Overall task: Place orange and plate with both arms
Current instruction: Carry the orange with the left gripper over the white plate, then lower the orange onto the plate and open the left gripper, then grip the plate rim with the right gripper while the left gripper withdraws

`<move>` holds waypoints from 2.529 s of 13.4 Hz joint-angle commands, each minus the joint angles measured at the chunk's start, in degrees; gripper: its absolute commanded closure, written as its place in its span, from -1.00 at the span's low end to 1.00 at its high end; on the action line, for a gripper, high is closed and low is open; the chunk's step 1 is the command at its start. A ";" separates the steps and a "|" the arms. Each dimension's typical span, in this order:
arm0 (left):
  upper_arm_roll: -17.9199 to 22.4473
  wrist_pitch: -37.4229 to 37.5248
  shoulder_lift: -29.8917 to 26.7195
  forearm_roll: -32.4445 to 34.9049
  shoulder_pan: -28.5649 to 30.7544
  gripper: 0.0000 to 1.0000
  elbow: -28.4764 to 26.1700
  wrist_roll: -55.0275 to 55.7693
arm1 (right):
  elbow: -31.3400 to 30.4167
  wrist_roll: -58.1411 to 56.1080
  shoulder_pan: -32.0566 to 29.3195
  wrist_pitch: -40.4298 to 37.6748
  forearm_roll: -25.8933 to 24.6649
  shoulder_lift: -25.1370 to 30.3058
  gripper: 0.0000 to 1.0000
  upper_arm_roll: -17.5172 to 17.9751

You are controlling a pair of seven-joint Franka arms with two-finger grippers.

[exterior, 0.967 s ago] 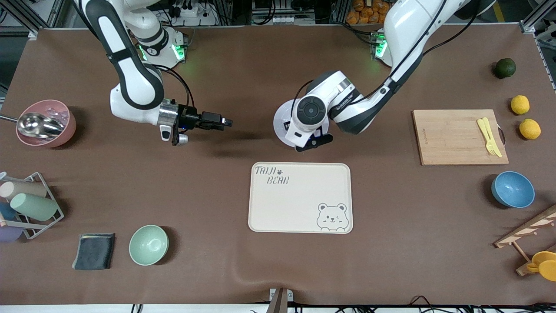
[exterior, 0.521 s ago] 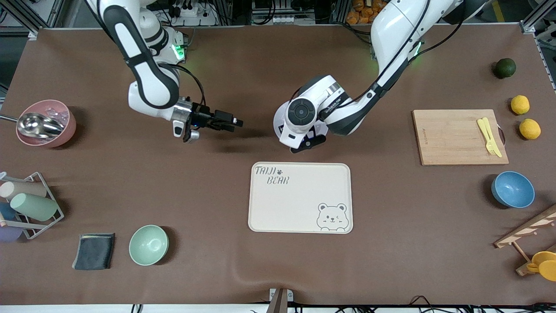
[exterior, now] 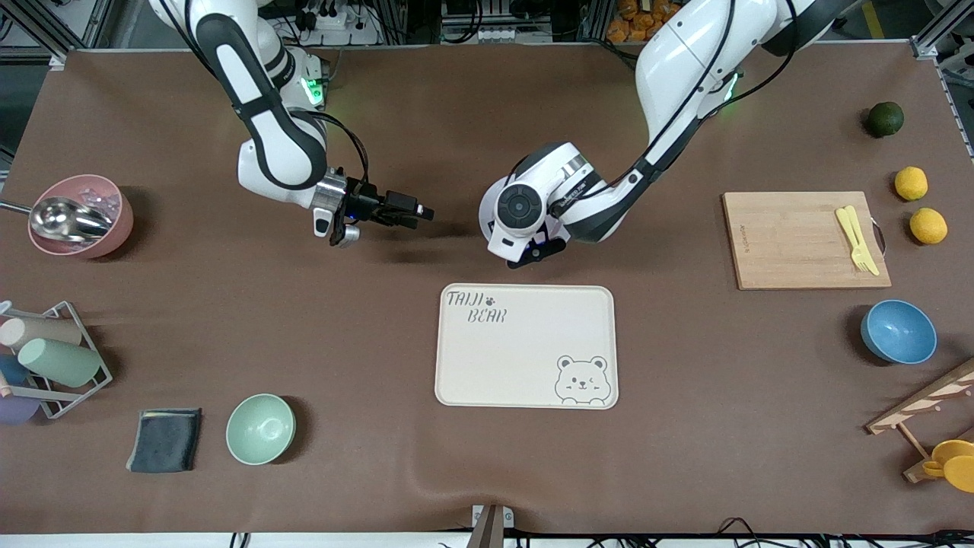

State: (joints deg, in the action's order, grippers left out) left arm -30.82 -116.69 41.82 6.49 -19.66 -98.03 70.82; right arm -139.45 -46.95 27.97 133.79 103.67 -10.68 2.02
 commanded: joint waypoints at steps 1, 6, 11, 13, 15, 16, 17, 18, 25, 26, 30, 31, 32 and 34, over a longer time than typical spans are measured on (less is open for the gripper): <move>0.50 -0.20 -0.07 1.16 -0.82 -0.90 0.12 1.25 | -0.20 -2.00 0.33 0.24 2.24 0.05 -1.00 -0.18; 0.41 1.99 -2.78 1.24 -0.47 -1.00 0.21 1.34 | 0.23 -6.02 4.18 3.83 9.49 -1.70 -0.96 -0.18; 0.15 6.73 -12.27 1.25 4.44 -1.00 0.47 -2.69 | 1.02 -11.75 7.71 4.72 17.17 -4.87 -0.89 -0.26; 0.15 9.36 -15.08 1.24 6.82 -1.00 0.38 -5.25 | 1.72 -12.72 9.29 6.47 19.98 -5.40 -0.83 -0.18; 0.15 13.23 -18.77 1.24 9.27 -1.00 0.38 -8.84 | 3.39 -13.68 12.19 7.97 24.28 -7.23 -0.82 -0.27; 0.15 14.11 -20.62 1.24 11.12 -1.00 0.38 -10.77 | 4.36 -15.69 12.98 9.54 26.48 -8.20 -0.81 -0.27; 0.06 14.64 -22.11 0.72 13.14 -1.00 0.38 -13.32 | 5.06 -17.63 13.86 9.91 29.19 -9.08 -0.80 -0.27; 0.06 15.08 -23.35 0.37 15.24 -1.00 0.38 -15.87 | 5.85 -19.04 14.83 10.00 31.40 -10.22 -0.79 -0.27; -0.03 18.08 -29.60 -3.59 30.28 -1.00 0.47 -37.57 | 10.33 -21.60 19.48 11.14 40.37 -14.53 -0.51 -0.27; -0.03 18.25 -29.86 -3.76 31.25 -1.00 0.56 -39.43 | 12.26 -21.60 20.54 11.75 42.21 -16.19 -0.47 -0.35; -0.03 18.25 -31.27 -3.77 33.89 -1.00 0.56 -44.88 | 13.42 -23.88 20.20 13.51 42.67 -16.74 -0.39 -0.27; 0.06 18.25 -31.88 -3.77 34.07 -1.00 0.56 -46.20 | 13.85 -24.06 20.55 13.51 42.84 -17.43 -0.36 -0.27; 0.41 18.25 -32.23 -3.68 34.25 -1.00 0.56 -47.34 | 14.03 -24.24 20.72 13.43 43.98 -17.79 -0.29 -0.35; 5.21 18.34 -34.77 -3.77 32.07 -1.00 0.30 -52.16 | 14.03 -25.28 20.90 13.51 44.43 -17.88 -0.12 -0.27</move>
State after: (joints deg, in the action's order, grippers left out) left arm -29.50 -98.98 11.18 4.15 13.54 -96.21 23.33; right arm -126.60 -69.16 47.98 146.53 144.58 -27.67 2.00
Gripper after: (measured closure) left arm 0.000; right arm 0.348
